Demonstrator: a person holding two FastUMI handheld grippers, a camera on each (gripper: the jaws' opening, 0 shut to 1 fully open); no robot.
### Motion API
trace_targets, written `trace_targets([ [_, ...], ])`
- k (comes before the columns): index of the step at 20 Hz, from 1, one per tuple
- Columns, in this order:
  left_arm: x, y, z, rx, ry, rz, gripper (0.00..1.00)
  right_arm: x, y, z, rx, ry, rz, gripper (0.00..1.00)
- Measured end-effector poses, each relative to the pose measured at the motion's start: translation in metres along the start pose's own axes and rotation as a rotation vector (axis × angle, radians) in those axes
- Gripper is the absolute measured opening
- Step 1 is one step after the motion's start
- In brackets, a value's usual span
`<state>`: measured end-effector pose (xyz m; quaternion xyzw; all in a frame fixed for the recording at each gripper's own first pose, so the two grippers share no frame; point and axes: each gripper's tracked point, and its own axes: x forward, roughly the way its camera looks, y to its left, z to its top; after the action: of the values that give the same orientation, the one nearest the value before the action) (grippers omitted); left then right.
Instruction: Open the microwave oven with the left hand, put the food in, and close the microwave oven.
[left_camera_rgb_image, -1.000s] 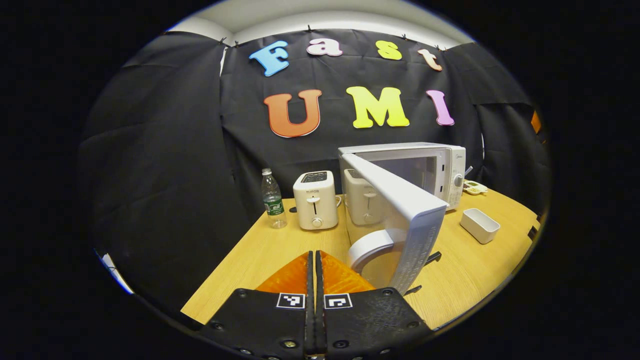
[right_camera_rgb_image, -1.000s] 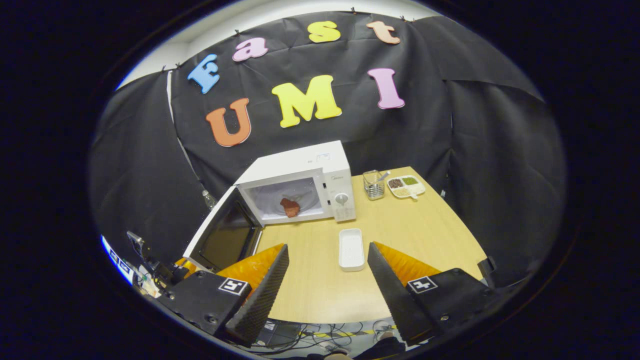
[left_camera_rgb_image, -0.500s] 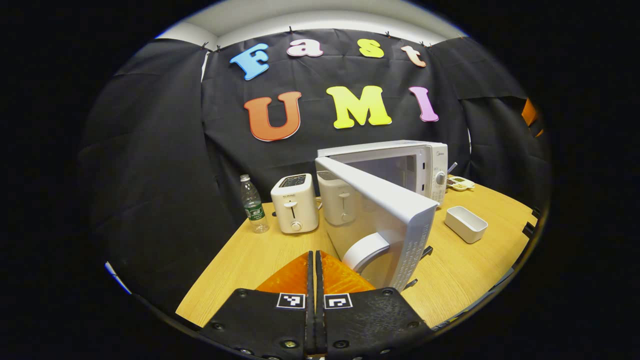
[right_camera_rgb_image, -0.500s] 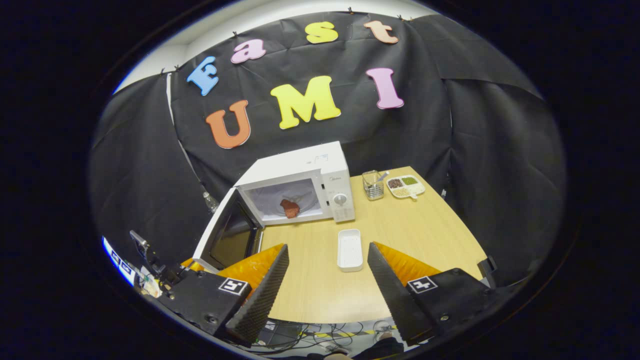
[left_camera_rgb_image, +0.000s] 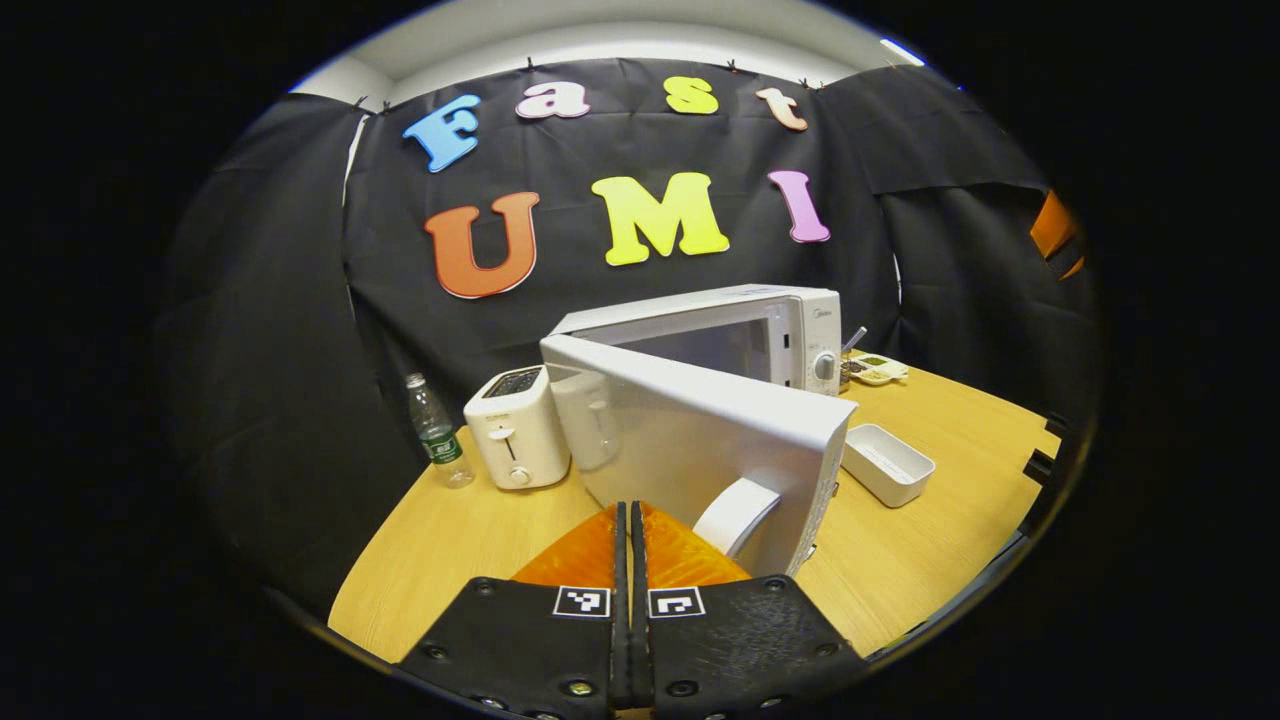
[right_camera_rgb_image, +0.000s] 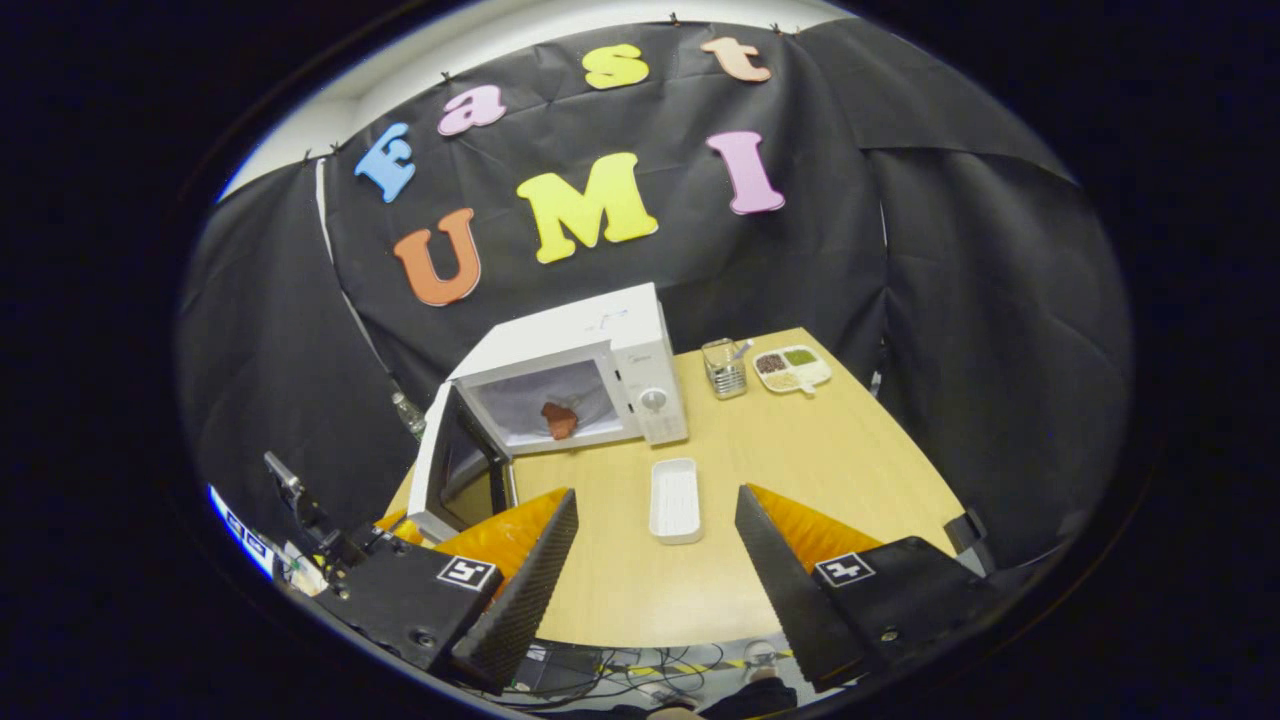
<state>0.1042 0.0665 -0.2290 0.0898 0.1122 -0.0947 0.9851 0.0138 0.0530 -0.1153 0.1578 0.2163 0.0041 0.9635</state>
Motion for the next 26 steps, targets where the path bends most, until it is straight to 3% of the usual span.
trace_targets([
  [11,0.058,-0.079,0.028,0.032,-0.003,-0.059,0.0,0.03,-0.058,0.023,-0.016,0.016,0.0,1.0],
  [26,0.134,-0.13,0.055,0.051,-0.005,-0.077,0.0,0.07,-0.105,0.05,-0.03,0.002,0.008,1.0],
])
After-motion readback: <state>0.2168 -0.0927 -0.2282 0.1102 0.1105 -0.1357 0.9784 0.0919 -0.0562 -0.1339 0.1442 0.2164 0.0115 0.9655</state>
